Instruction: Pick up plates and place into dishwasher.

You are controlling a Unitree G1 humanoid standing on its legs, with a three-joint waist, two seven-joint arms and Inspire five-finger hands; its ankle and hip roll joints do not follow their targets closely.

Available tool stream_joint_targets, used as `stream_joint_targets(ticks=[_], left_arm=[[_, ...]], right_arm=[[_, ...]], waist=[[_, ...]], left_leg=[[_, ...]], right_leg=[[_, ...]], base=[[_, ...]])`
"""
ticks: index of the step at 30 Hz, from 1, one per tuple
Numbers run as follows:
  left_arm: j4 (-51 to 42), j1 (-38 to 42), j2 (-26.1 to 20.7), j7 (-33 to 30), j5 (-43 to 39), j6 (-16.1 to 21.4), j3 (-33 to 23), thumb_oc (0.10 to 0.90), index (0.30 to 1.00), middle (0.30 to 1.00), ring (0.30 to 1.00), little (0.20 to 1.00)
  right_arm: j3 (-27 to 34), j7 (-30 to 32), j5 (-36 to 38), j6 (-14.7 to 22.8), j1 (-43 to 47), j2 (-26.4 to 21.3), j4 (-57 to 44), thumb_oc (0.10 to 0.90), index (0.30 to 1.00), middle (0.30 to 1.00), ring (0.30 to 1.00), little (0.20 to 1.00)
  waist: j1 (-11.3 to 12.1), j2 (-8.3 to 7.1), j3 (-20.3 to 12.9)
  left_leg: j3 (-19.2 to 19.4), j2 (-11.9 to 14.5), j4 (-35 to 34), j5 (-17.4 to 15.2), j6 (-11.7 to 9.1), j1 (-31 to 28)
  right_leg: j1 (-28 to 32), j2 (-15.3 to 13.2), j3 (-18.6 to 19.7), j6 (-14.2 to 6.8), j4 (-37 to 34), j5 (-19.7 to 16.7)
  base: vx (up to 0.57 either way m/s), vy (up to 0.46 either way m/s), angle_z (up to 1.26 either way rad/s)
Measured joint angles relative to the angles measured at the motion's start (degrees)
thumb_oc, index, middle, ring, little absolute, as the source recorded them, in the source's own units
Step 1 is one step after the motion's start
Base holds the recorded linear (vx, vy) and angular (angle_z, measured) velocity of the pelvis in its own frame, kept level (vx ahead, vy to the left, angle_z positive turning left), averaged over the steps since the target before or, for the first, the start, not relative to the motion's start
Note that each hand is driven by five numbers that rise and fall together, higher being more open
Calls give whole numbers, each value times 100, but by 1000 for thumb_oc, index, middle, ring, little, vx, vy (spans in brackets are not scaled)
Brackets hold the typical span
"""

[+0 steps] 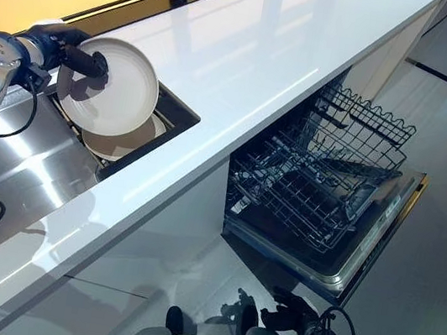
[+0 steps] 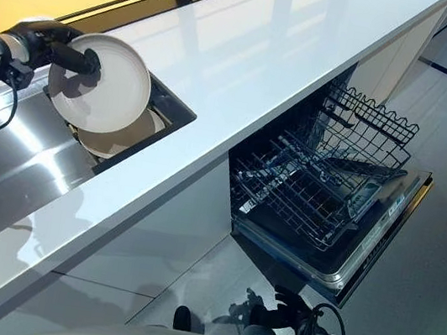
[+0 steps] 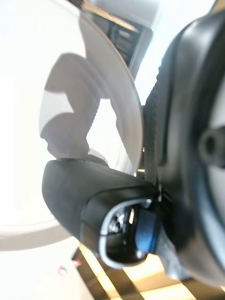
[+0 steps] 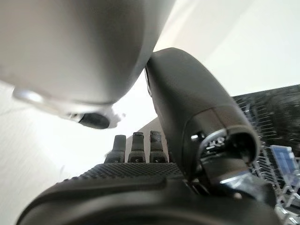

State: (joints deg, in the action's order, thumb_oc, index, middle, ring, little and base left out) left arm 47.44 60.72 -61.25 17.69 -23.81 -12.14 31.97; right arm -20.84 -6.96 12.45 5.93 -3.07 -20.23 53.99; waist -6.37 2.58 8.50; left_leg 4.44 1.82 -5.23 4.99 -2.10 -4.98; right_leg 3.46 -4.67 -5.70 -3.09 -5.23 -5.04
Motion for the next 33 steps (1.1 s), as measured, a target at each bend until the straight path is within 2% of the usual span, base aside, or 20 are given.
stream_joint_targets(ticks=[3,5,10,14,15,20,23,25,27,28,33], left_arm=[[-242,0,0,-691,-276,234,-23,100,300,300,300,200],[-404,1,-2,-1189,-357,633,-35,100,300,300,300,200],[-1015,-12,-26,-1936,-548,1370,-161,100,300,300,300,200],[-2069,-497,-16,-2343,-695,1894,-914,100,300,300,300,200],[-2566,-858,38,-2470,-717,1995,-1283,100,300,300,300,200],[-3785,-1948,311,-2578,-503,2326,-1889,100,300,300,300,200],[-3973,-2489,520,-2585,-267,2644,-2142,100,300,300,300,200],[-3981,-2888,775,-2582,-77,2856,-2379,100,300,300,300,200],[-3980,-3057,992,-2577,-18,2877,-2503,100,300,300,300,200],[-3980,-3170,1135,-2576,114,2888,-2615,100,300,300,300,200],[-4023,-3205,1407,-2662,599,2888,-2657,100,300,300,300,200]], right_arm=[[-18,-1022,499,-245,-279,-265,-1135,800,900,900,900,900],[-57,-1886,902,-431,-367,-433,-1863,800,900,900,900,900],[24,-2894,1434,-706,-419,-865,-3139,800,900,900,900,900],[490,-3763,1947,-1005,-440,-1301,-3888,800,900,900,900,900],[722,-3883,2131,-1107,-509,-1466,-4257,800,900,900,900,900],[1662,-4000,2912,-1461,-562,-1511,-5048,800,900,900,900,900],[2061,-3940,3383,-1626,-565,-1474,-5341,800,900,900,900,900],[2437,-3707,3882,-1646,-555,-1255,-5501,800,900,900,900,900],[2767,-3304,4326,-1612,-524,-970,-5594,800,900,900,900,900],[2945,-2958,4507,-1453,-461,-738,-5668,800,900,900,900,900],[2951,-2086,4532,-874,-289,-324,-6381,800,900,900,900,900]], waist=[[-23,-17,-10],[-46,-42,-25],[-92,-129,-77],[-154,-280,-167],[-180,-296,-177],[-237,-330,-207],[-324,-326,-213],[-354,-321,-217],[-373,-321,-217],[-399,-320,-217],[-477,-312,-222]], left_leg=[[-3,8,0,6,-7,-3],[-3,20,-4,9,-14,-3],[15,18,-3,3,-22,-4],[64,25,-4,-18,-29,-31],[77,20,-4,-26,-22,-44],[194,25,-14,-59,-24,-103],[259,25,-14,-71,-20,-133],[341,30,-13,-98,-25,-172],[395,31,-13,-123,-27,-199],[463,30,-7,-140,-25,-231],[548,25,10,-184,-16,-261]], right_leg=[[3,12,1,7,0,-5],[4,26,0,11,0,-7],[0,30,13,11,1,-7],[-1,40,60,11,0,-6],[-1,34,72,10,0,-6],[-7,48,206,8,0,-5],[-13,49,276,1,-1,-9],[-25,63,363,-4,-1,-13],[-28,69,412,-6,-1,-14],[-33,76,490,-4,-1,-16],[-83,89,665,-11,0,-49]], base=[[-15,-54,0],[-7,-40,-1],[0,0,0],[-26,-5,-7],[-35,-1,-8],[-39,-2,-13],[-21,4,-13],[-5,18,-21],[-15,25,-21],[-13,21,-19],[-29,34,-19]])
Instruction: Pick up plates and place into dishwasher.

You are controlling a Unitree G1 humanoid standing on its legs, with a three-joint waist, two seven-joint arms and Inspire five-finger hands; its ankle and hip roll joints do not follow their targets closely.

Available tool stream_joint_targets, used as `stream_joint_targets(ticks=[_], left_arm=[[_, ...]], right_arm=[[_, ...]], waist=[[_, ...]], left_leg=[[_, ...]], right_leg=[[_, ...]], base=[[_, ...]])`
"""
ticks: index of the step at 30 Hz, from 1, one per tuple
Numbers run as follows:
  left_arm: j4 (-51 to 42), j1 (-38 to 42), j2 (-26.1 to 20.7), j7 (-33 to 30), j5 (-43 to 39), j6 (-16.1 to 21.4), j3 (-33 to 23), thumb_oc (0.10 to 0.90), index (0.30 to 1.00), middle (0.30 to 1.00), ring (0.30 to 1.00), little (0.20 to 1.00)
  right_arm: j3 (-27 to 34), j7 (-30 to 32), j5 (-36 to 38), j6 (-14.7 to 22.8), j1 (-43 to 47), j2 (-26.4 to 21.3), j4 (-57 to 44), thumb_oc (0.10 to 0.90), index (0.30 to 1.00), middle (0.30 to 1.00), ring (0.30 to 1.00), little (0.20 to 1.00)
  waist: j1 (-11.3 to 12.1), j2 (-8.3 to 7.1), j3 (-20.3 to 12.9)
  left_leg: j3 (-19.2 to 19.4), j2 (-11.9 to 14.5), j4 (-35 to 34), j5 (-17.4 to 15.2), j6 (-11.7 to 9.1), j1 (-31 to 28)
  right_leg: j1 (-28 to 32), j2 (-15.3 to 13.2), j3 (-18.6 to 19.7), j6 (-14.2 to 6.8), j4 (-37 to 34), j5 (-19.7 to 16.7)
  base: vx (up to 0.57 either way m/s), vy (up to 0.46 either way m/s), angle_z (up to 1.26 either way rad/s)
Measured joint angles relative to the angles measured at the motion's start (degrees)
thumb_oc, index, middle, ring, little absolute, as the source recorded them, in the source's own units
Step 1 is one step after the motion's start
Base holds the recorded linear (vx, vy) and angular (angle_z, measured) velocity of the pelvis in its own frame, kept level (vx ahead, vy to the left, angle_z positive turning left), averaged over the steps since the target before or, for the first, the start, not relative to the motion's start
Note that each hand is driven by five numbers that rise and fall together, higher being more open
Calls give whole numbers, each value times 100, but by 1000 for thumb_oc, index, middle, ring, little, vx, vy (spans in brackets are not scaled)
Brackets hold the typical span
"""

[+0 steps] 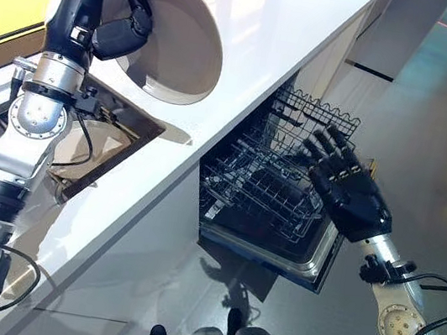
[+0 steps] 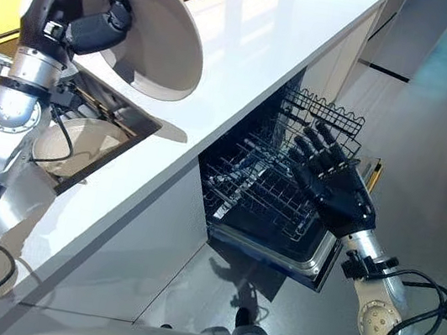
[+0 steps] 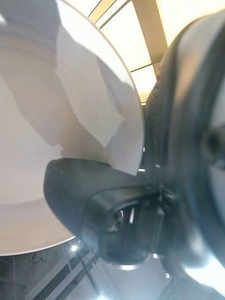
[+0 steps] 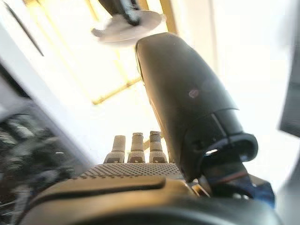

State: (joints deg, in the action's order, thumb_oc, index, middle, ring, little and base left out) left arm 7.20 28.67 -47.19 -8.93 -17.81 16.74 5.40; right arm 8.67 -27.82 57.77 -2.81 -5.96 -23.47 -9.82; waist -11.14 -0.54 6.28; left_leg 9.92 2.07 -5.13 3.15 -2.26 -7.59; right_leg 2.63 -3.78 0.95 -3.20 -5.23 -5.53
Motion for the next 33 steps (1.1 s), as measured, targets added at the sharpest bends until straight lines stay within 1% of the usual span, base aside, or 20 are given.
stream_joint_targets(ticks=[1,3,4,6,8,9,12,16,21,27,33], left_arm=[[-1,0,69,-76,83,-8,2,100,300,300,300,200],[2,1,215,-189,209,-26,14,100,300,300,300,200],[5,3,390,-332,223,-26,86,100,300,300,300,200],[13,11,570,-454,225,-23,185,100,300,300,300,200],[42,10,880,-695,298,4,369,100,300,300,300,200],[48,10,962,-779,364,22,433,100,300,300,300,200],[59,10,1258,-1015,524,195,565,100,300,300,300,200],[56,47,1470,-1262,942,238,740,100,300,300,300,200],[46,136,1522,-1359,1344,237,1104,100,300,300,300,200],[39,137,1775,-1647,1474,211,1257,100,300,300,300,200],[39,137,1990,-1681,1637,181,1290,100,300,300,300,200]], right_arm=[[-105,102,-13,112,96,9,-122,800,900,900,900,900],[-244,236,-66,182,240,8,-246,800,900,900,900,900],[-420,376,-108,254,371,6,-287,800,900,900,900,900],[-615,501,-116,278,458,7,-286,800,900,900,900,900],[-902,671,-123,290,465,7,-284,800,900,900,900,900],[-983,735,-124,289,465,11,-280,800,900,900,900,900],[-1110,842,-123,291,465,16,-187,800,900,900,900,900],[-1310,906,-124,293,464,19,-171,800,900,900,900,900],[-1473,1005,-175,294,468,33,-172,800,900,900,900,900],[-1534,1132,-276,295,497,40,-172,800,900,900,900,900],[-1547,1139,-341,330,502,40,-171,800,900,900,900,900]], waist=[[-12,0,0],[-45,0,0],[-56,4,1],[-63,5,1],[-74,7,2],[-81,11,4],[-108,18,2],[-202,23,-1],[-223,23,-1],[-237,22,-1],[-271,22,-1]], left_leg=[[20,-1,1,-5,1,0],[68,-8,1,-11,8,-17],[102,-9,1,-26,8,-48],[123,-5,-6,-33,5,-66],[131,2,-12,-35,-2,-78],[135,2,-2,-29,-3,-76],[142,3,-23,-31,-3,-84],[176,9,-18,-30,-4,-86],[188,13,-19,-31,-4,-86],[206,14,-24,-32,-5,-81],[229,16,-22,-35,-9,-73]], right_leg=[[-28,1,38,-6,1,-19],[-33,-1,83,-14,1,-29],[-29,3,137,-17,1,-38],[-25,6,156,-18,0,-44],[-26,14,165,-17,0,-42],[-31,16,172,-17,0,-43],[-27,15,173,-37,-2,-29],[-34,22,195,-18,-1,-43],[-38,25,197,-18,-1,-43],[-53,26,212,-24,-2,-39],[-72,33,239,-19,-1,-43]], base=[[-29,21,-25],[-11,15,-19],[-22,1,-17],[10,3,-10],[1,-11,-4],[6,-21,-3],[14,-3,-1],[-2,-23,-3],[0,0,0],[0,0,0],[0,0,0]])
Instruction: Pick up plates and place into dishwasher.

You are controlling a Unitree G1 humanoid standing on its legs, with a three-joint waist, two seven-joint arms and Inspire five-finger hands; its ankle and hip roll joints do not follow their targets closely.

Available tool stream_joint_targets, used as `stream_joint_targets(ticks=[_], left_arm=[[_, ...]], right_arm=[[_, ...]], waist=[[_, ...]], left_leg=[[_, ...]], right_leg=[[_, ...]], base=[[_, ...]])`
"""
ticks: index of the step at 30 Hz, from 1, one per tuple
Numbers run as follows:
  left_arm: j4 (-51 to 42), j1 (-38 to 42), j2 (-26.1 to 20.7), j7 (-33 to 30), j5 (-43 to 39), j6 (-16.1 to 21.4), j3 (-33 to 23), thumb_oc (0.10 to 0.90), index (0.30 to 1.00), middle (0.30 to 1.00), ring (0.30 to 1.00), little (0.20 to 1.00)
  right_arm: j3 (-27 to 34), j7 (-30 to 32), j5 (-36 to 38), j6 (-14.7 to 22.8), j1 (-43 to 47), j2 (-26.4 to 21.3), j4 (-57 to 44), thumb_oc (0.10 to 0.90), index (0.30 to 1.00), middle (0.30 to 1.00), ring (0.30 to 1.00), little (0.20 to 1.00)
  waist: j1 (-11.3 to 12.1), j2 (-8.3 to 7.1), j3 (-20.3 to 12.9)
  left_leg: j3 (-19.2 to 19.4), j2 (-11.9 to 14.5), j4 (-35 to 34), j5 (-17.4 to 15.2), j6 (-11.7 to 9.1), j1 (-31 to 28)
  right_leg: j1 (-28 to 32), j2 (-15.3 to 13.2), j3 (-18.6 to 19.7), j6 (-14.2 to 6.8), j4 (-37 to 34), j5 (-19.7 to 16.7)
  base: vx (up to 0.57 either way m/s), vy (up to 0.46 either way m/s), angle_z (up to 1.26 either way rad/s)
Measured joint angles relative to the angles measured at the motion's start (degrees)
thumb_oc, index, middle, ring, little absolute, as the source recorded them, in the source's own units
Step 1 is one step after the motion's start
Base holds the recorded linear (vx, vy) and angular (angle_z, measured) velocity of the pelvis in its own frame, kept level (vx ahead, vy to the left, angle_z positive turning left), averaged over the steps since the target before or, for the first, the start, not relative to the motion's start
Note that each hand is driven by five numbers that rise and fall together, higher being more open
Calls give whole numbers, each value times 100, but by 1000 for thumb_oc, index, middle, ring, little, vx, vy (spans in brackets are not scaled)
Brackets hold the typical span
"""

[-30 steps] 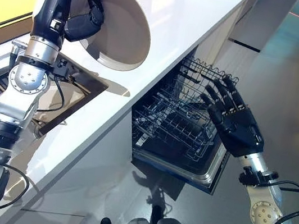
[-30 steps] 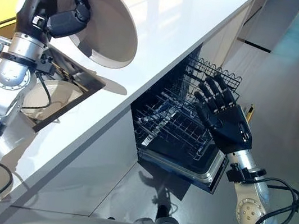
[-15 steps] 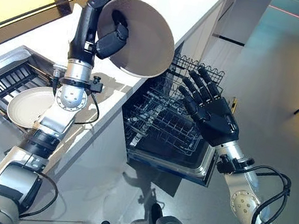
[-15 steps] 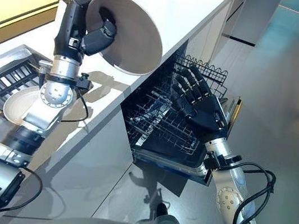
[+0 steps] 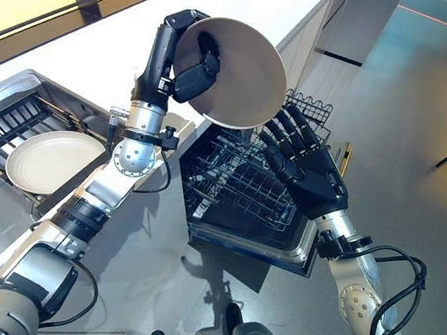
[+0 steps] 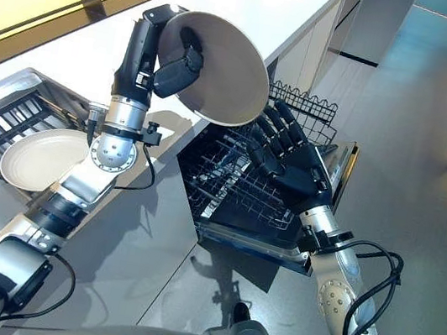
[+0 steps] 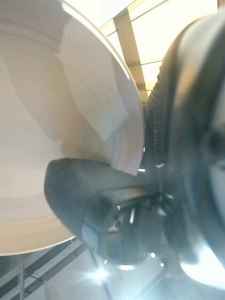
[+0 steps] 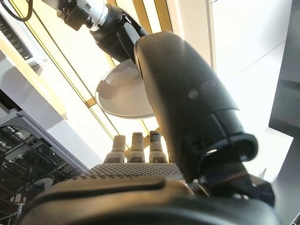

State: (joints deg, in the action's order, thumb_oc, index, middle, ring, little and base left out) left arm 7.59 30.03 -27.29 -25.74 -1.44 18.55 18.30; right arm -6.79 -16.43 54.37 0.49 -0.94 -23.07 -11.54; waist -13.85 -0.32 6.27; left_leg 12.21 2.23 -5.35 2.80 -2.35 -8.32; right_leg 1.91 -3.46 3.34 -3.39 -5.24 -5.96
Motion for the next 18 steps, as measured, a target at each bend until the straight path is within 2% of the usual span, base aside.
stream_joint_targets(ticks=[7,12,14,15,18], left_arm=[[0,1,43,-3,96,-179,233,100,300,300,300,200],[-1,41,144,-4,158,-362,473,100,300,300,300,200],[-3,42,184,-5,156,-398,475,100,300,300,300,200],[-40,42,190,-8,156,-483,484,100,300,300,300,200],[-40,42,190,-36,155,-514,495,100,300,300,300,200]], right_arm=[[-2,85,-200,78,60,-1,0,800,900,900,900,900],[-43,486,-1226,358,218,-46,0,800,900,900,900,900],[-45,782,-1884,495,268,-106,0,800,900,900,900,900],[-44,1024,-2286,570,299,-228,-2,800,900,900,900,900],[-40,1362,-2755,697,322,-411,-2,800,900,900,900,900]], waist=[[-28,0,0],[-53,-1,0],[-73,-1,0],[-81,-2,1],[-124,-2,1]], left_leg=[[13,7,-2,-2,-3,-1],[32,8,-2,-6,-7,0],[43,9,-2,-9,-9,8],[48,8,-2,-12,-9,12],[66,8,-3,-21,-8,13]], right_leg=[[-2,4,8,-1,0,0],[-18,10,30,0,0,-1],[-31,14,49,2,0,-3],[-37,15,59,2,0,-4],[-45,18,73,3,0,-4]], base=[[0,0,0],[-5,-3,-1],[-23,-7,-4],[0,0,0],[-5,1,-1]])
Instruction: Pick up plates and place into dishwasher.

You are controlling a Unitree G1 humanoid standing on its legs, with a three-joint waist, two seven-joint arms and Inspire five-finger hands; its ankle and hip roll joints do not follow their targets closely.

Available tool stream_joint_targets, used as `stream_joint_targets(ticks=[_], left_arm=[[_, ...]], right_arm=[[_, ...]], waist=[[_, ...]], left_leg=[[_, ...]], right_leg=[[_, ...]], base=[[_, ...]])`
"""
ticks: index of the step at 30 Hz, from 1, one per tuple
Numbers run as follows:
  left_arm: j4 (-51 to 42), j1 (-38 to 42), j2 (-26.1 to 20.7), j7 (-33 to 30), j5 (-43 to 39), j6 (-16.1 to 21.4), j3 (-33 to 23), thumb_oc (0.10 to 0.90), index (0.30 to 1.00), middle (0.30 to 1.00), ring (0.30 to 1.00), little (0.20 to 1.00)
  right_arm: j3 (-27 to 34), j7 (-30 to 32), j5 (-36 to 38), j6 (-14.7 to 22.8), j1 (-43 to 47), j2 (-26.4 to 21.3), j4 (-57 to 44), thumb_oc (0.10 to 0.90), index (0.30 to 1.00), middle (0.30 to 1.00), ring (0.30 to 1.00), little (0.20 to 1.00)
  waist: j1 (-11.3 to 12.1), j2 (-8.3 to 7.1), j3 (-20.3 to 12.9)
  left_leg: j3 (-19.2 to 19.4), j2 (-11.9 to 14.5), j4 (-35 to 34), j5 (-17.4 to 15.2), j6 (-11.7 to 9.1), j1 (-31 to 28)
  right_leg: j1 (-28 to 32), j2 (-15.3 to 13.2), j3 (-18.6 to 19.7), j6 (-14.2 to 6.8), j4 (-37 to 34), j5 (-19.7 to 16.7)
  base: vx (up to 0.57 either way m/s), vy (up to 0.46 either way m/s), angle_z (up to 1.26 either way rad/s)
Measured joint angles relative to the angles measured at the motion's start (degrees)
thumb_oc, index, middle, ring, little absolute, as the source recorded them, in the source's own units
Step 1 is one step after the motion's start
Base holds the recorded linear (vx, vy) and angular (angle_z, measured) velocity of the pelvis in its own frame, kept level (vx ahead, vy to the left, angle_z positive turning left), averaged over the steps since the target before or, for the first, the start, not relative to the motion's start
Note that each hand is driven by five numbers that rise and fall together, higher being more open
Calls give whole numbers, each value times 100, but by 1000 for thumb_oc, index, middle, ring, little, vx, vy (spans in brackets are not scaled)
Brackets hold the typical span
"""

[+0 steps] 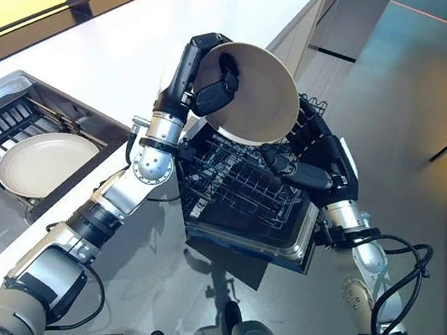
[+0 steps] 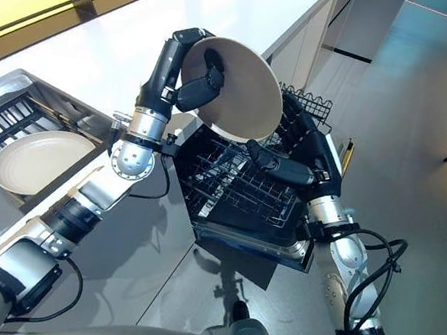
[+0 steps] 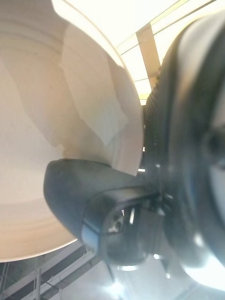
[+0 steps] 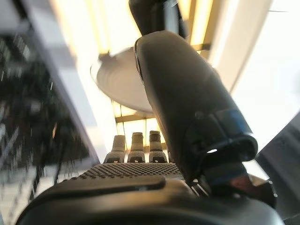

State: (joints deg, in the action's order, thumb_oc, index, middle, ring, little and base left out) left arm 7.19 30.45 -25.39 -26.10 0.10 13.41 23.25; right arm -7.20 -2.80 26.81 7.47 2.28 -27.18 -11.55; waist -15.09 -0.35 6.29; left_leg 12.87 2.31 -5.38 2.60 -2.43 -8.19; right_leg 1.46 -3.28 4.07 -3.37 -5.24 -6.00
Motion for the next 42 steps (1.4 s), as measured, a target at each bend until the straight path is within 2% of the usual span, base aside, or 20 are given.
stream_joint_targets(ticks=[4,17,25,26,27,28,29,42], left_arm=[[-11,0,18,-67,-8,-106,12,100,300,300,300,200],[0,0,267,74,-250,-104,465,100,300,300,300,200],[46,0,596,190,-311,-93,642,100,300,300,300,200],[46,0,639,220,-345,-92,643,100,300,300,300,200],[53,0,662,221,-344,-92,635,100,300,300,300,200],[56,0,649,234,-345,-91,635,100,300,300,300,200],[56,0,633,253,-344,-91,635,100,300,300,300,200],[37,-1,541,348,-337,72,815,100,300,300,300,200]], right_arm=[[-1,143,-29,70,104,-67,-2,800,900,900,900,900],[-57,146,539,105,350,-35,-3,800,900,900,900,900],[-138,138,806,103,386,24,-3,800,900,900,900,900],[-205,126,807,88,419,27,-2,679,796,796,796,779],[-243,126,805,72,435,30,-2,594,724,724,724,694],[-245,126,804,52,436,29,-1,232,413,413,413,332],[-249,125,801,4,441,26,0,100,300,300,300,200],[-157,140,799,-31,479,25,202,100,300,300,300,200]], waist=[[-98,1,0],[-70,6,3],[-81,10,2],[-81,11,1],[-78,11,1],[-72,11,1],[-67,11,1],[-68,11,1]], left_leg=[[35,2,-1,-11,-2,-9],[85,9,1,-17,-7,-20],[97,15,2,-17,-7,-26],[97,17,1,-17,-7,-27],[96,20,0,-17,-8,-27],[96,22,1,-17,-8,-27],[96,22,2,-17,-8,-27],[89,21,2,-16,-8,-27]], right_leg=[[-6,4,22,0,0,0],[-3,10,31,0,0,0],[-1,14,36,0,0,-1],[-1,16,36,1,0,-1],[-1,17,36,1,0,-1],[0,19,35,1,0,-2],[1,19,34,1,0,-2],[2,17,32,3,0,-2]], base=[[-10,3,-4],[0,0,0],[0,0,0],[0,0,0],[0,0,0],[0,0,0],[0,0,0],[0,0,0]])
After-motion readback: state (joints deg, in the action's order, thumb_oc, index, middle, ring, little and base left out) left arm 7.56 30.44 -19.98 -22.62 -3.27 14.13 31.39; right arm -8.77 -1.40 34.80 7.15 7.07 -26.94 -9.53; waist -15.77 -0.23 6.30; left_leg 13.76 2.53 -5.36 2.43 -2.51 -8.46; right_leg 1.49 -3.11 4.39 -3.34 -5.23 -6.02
